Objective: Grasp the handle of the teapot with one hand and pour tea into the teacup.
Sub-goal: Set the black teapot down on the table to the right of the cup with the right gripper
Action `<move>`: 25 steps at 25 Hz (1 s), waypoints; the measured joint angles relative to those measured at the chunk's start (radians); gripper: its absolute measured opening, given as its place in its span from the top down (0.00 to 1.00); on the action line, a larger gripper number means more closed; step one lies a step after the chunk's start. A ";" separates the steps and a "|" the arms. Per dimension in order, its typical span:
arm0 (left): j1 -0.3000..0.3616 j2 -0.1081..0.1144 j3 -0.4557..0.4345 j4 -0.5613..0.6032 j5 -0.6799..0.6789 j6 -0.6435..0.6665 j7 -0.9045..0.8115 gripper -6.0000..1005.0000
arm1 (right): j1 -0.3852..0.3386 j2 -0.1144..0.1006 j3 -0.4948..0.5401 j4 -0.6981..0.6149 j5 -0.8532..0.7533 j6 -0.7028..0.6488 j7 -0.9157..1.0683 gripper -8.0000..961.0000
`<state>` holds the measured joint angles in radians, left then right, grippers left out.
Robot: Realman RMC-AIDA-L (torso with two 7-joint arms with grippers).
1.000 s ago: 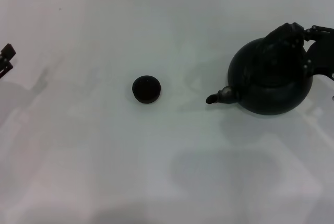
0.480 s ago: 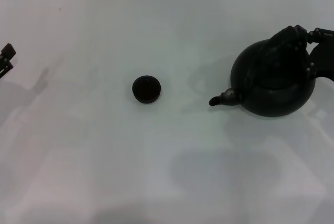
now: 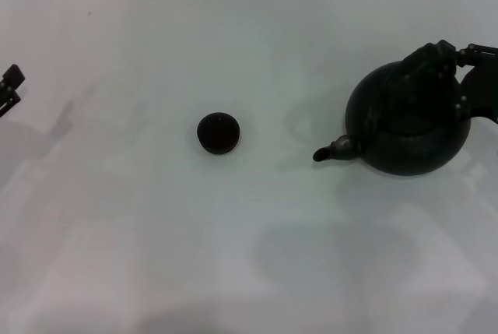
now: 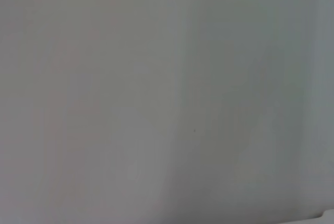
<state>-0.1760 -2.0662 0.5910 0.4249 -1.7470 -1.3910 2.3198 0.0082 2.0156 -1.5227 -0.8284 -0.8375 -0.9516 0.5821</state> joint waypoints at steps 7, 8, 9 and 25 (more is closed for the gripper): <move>0.000 0.000 0.001 0.000 0.001 0.000 0.001 0.14 | 0.005 0.001 -0.001 0.010 0.000 -0.004 -0.024 0.87; 0.000 0.000 0.001 0.000 0.001 0.000 0.001 0.14 | 0.006 0.001 -0.001 0.011 0.001 -0.005 -0.023 0.87; 0.000 0.000 0.001 0.000 0.001 0.000 0.001 0.14 | 0.007 0.001 -0.001 0.011 0.001 -0.005 -0.023 0.87; 0.002 0.000 0.001 0.000 0.001 -0.004 0.001 0.14 | 0.018 0.001 0.000 0.046 0.002 -0.004 -0.019 0.77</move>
<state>-0.1743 -2.0662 0.5921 0.4249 -1.7456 -1.3953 2.3209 0.0263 2.0171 -1.5227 -0.7821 -0.8357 -0.9560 0.5633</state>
